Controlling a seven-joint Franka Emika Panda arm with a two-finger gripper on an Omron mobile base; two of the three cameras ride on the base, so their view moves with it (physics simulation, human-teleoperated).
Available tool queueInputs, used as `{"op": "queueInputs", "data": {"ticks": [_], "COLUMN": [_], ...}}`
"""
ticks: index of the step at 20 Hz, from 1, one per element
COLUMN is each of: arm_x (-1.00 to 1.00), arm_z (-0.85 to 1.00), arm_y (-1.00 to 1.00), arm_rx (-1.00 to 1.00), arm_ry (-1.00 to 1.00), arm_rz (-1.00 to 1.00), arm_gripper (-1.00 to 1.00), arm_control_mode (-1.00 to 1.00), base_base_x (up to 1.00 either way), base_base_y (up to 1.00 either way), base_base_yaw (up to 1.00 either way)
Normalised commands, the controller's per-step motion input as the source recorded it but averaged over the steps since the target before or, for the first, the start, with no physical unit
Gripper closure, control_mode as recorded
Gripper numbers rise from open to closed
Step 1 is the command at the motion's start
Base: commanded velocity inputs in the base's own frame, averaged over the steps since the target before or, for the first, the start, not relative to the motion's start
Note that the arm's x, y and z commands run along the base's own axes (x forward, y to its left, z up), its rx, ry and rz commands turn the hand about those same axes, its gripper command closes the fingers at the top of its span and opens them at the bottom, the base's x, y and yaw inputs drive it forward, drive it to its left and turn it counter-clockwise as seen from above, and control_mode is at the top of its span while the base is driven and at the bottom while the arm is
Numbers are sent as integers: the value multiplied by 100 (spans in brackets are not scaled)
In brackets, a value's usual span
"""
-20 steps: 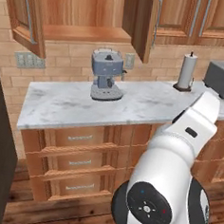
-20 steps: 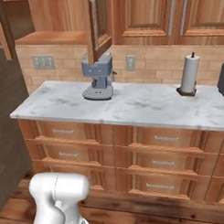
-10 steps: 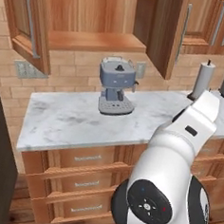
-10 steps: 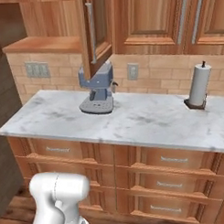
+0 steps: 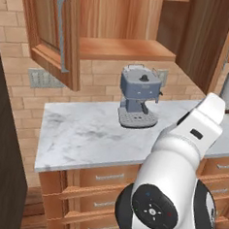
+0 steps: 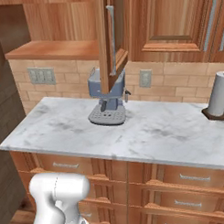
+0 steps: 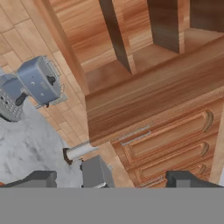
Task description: Close all open cabinet doors.
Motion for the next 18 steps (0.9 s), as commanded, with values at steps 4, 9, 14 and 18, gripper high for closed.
{"op": "queueInputs", "data": {"ticks": [4, 9, 14, 18], "arm_x": [0, 0, 0, 0], "arm_z": [0, 0, 0, 0], "arm_y": [0, 0, 0, 0], "arm_rx": [0, 0, 0, 0], "arm_ry": [0, 0, 0, 0], "arm_rz": [0, 0, 0, 0], "arm_gripper": [-100, -100, -100, -100], "arm_control_mode": [100, 100, 100, 100], "base_base_x": [50, 51, 33, 26], "base_base_y": [31, 21, 8, 10], "base_base_yaw": [0, 0, 0, -2]}}
